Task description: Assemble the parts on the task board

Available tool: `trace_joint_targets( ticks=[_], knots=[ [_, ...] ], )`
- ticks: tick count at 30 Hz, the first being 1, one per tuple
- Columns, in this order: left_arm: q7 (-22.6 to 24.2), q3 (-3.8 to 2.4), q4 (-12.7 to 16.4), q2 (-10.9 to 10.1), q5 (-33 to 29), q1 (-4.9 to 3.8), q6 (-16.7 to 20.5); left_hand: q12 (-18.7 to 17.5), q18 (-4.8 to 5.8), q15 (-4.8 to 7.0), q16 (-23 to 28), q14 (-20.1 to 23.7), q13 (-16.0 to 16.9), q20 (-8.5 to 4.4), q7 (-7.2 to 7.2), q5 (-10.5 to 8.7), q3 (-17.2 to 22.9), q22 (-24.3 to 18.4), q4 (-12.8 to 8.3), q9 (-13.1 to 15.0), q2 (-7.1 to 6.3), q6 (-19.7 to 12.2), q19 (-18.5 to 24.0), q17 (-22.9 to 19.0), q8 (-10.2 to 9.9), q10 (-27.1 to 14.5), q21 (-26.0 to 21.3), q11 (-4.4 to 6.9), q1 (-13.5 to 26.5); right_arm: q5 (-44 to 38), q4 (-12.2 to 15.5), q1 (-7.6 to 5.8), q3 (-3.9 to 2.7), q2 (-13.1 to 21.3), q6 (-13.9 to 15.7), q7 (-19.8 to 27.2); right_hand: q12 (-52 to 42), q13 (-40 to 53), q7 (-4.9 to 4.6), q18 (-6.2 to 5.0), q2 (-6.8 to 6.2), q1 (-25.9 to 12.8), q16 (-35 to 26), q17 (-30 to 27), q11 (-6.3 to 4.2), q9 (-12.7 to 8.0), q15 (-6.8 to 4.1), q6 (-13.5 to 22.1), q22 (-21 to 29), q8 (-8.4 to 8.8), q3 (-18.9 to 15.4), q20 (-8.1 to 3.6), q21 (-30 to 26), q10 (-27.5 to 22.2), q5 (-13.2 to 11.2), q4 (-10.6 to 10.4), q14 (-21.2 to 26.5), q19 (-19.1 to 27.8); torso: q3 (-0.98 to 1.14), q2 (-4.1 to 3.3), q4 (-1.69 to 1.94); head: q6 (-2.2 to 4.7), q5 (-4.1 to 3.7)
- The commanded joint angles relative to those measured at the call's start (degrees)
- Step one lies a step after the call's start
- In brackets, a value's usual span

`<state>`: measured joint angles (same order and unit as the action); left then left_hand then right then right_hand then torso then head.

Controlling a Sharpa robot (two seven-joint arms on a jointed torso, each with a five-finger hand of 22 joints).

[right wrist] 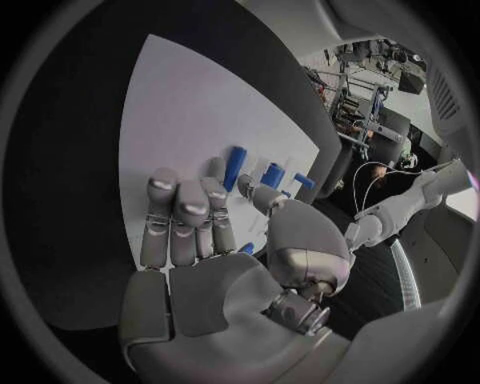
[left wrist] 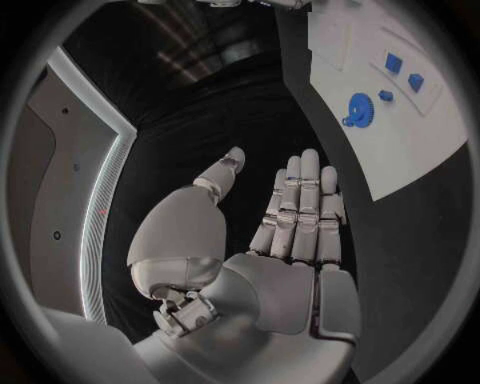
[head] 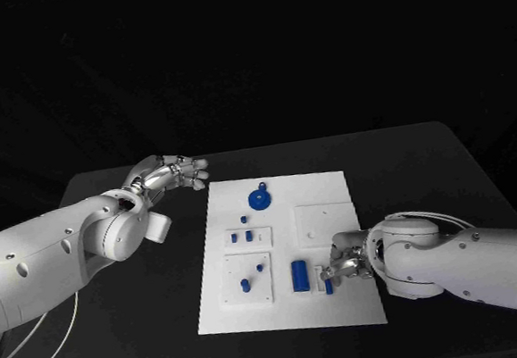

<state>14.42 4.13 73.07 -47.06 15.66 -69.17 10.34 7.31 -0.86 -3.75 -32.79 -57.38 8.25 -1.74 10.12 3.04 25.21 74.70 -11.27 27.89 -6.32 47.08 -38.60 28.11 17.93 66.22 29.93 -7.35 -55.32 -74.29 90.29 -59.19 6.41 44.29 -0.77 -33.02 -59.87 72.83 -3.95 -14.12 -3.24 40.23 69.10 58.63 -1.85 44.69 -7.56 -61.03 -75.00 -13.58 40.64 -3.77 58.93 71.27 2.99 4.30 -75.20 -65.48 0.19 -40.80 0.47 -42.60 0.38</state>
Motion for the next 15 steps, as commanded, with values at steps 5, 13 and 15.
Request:
trace_joint_targets(
  ticks=[5,13,15],
  knots=[
    [0.2,-0.03,0.1,0.0,0.1,-0.04,-0.8,-0.1,0.03,-0.12,0.4,-0.3,0.1,-0.07,-0.33,-0.15,-0.1,0.1,-0.2,0.0,0.46,0.2,-0.4,0.1,0.3,0.2,-0.3,0.25,0.0,-1.9,-1.2,0.59,0.56,0.0,-2.9,-1.7,-0.5,0.2,-0.55,-0.88,-1.17,2.8,0.3,0.1,-0.06,-8.0,-0.3,-0.1,-1.0,0.31,1.5,0.03,0.5,0.6,-0.2,3.6,-0.1,0.1,0.03,0.0,-0.04,-0.19,0.09],
    [0.1,-0.03,0.1,0.0,0.2,-0.04,-0.8,-0.1,0.03,-0.12,0.4,-0.3,0.1,-0.07,-0.33,-0.16,-0.1,0.1,-0.2,0.0,0.48,0.2,-0.4,0.1,0.3,0.2,-0.4,0.25,0.0,-2.2,-1.5,0.59,0.57,0.6,-2.8,-1.7,-0.4,0.1,-0.63,-0.88,-1.37,2.7,0.2,0.0,0.03,-8.1,-0.2,-0.1,-0.9,0.33,1.5,0.37,0.5,0.6,-0.2,5.1,-0.2,0.0,0.04,0.01,-0.03,-0.16,0.05],
    [0.1,-0.03,0.0,0.0,0.2,-0.04,-0.9,-0.1,0.04,-0.12,0.4,-0.3,0.0,-0.07,-0.33,-0.16,-0.1,0.1,-0.2,0.0,0.48,0.2,-0.4,0.1,0.3,0.2,-0.4,0.25,0.0,-2.5,-1.6,0.59,0.57,1.0,-2.5,-1.7,-0.4,0.1,-0.65,-0.88,-1.61,2.6,0.2,0.0,0.05,-8.1,-0.18,0.0,-0.9,0.34,1.4,0.44,0.5,0.6,-0.2,5.5,-0.2,0.0,0.05,0.01,-0.02,-0.05,0.03]
  ],
)
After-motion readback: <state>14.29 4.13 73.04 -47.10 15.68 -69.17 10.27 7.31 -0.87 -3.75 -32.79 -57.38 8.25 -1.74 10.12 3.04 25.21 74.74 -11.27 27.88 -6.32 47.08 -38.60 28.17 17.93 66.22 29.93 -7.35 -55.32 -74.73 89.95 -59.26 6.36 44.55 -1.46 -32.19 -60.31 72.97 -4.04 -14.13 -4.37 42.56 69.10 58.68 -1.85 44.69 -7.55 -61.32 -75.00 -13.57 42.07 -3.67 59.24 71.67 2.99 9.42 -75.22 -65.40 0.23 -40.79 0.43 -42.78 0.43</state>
